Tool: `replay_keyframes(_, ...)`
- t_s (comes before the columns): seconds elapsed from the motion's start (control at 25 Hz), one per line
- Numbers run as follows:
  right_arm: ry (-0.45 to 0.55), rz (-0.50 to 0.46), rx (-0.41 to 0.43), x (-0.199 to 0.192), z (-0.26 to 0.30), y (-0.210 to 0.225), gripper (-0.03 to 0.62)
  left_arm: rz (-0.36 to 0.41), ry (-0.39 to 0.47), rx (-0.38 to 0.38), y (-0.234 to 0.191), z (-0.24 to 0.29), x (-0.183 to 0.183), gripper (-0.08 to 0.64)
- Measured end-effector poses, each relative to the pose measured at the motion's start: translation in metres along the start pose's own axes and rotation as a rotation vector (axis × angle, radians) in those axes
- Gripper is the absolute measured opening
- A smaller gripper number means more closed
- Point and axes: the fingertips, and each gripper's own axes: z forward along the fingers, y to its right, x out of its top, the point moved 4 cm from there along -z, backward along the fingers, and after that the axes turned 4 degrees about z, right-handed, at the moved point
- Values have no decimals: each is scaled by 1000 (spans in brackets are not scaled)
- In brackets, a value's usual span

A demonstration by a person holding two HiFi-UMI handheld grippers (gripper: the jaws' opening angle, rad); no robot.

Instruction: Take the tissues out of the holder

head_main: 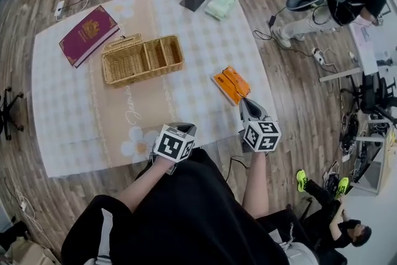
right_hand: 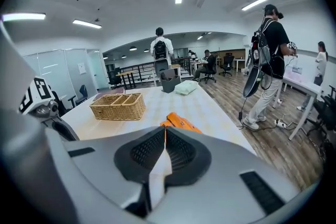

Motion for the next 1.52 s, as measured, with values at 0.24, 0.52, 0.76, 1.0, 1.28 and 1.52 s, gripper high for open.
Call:
replay_keyframes(0.24, -1, 37, 1, -22, -17, -18, 15, 35, -13, -39, 8, -1, -5, 0)
replay_keyframes(0.52, -8, 53, 41, -51, -30, -52, 15, 71, -21, -49, 8, -2, -6, 0)
replay_keyframes(0.76, -23, 80, 47, -73, -42, -71, 15, 95, -32, -73, 15, -1, -11, 0)
replay_keyframes(1.0, -41, 95, 41, -94, -51, -92, 15, 143, -58, -94, 23, 1, -16, 0)
replay_keyframes(1.28, -108, 110, 9, -109, -61, -110, 15, 185, -82, -114, 31, 3, -21, 0)
replay_keyframes(1.52, -123, 173, -45, -112, -71, -116, 15, 224, -108, -143, 39, 6, -27, 0)
